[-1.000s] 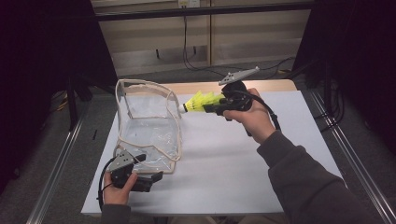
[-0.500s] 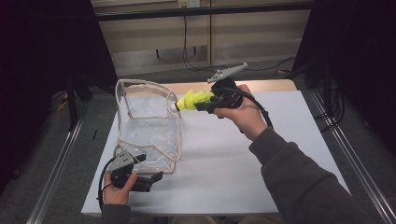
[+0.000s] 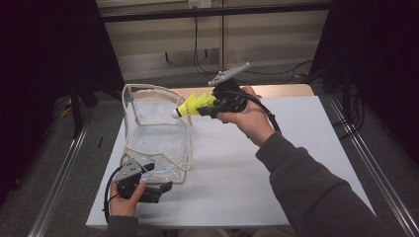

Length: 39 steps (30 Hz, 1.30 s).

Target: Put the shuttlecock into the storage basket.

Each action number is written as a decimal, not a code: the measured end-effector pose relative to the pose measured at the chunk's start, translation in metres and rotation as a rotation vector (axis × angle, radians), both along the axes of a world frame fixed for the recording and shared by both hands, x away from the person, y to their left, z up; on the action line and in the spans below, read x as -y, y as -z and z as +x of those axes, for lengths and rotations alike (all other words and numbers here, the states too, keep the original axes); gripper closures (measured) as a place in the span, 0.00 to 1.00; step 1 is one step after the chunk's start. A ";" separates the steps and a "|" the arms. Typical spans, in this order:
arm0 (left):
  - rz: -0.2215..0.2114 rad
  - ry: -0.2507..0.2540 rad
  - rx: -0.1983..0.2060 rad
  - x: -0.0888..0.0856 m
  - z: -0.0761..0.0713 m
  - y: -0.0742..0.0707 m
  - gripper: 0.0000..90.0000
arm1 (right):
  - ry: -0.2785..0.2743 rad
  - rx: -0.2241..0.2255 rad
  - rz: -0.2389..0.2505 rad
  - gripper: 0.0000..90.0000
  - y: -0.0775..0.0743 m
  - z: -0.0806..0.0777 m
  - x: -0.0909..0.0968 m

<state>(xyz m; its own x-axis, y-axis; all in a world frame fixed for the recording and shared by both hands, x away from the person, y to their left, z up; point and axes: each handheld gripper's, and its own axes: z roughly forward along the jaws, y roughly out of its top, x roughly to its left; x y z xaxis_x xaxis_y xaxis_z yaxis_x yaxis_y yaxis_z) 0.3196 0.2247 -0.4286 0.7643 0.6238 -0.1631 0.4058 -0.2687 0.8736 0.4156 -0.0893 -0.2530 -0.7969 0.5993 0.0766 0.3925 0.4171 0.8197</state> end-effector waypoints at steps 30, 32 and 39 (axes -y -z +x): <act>-0.001 0.002 0.002 0.000 0.000 0.001 0.02 | -0.025 0.015 -0.036 0.88 -0.002 0.011 -0.038; -0.002 0.002 0.002 0.000 0.000 0.001 0.02 | -0.024 0.013 -0.031 0.88 -0.002 0.011 -0.040; -0.011 -0.005 -0.001 0.001 0.000 0.001 0.02 | -0.027 0.018 -0.041 0.88 -0.003 0.014 -0.046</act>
<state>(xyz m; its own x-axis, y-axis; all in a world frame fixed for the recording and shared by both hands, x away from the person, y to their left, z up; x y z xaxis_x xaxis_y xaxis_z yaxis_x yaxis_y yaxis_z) 0.3196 0.2241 -0.4294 0.7612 0.6256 -0.1710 0.4081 -0.2571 0.8760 0.4299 -0.0428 -0.2502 -0.8137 0.5801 0.0379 0.3661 0.4607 0.8085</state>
